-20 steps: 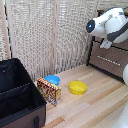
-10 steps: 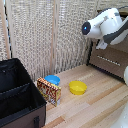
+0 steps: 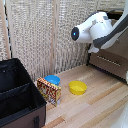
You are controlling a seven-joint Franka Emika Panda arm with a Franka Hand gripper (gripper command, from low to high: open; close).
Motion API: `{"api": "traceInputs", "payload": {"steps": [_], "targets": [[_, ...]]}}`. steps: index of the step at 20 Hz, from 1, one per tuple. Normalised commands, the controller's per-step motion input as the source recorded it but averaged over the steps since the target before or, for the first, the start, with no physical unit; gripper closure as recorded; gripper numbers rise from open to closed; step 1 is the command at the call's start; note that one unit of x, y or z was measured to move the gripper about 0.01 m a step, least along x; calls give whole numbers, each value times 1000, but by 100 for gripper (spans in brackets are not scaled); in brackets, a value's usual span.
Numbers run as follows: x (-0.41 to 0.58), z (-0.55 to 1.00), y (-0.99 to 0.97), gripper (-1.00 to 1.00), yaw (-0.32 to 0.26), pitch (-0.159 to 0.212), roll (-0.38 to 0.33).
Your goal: Kindly move your gripper toward the top drawer's handle. With caution, hold the handle robustly using your gripper and pull open the top drawer. Let the handle go. Relocate your gripper to the bowl placed in the background. Gently hold the bowl using your gripper. Bring the gripper and the bowl to the ajar drawer. Softly release the bowl into it.
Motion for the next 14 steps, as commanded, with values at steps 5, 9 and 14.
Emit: {"api": "traceInputs", "payload": {"steps": [5,9,14], "targets": [[225,-13,488,100,-20,4,0],[57,0,2,-100,0,0,0],[159,0,218,-100,0,47,-6]]}}
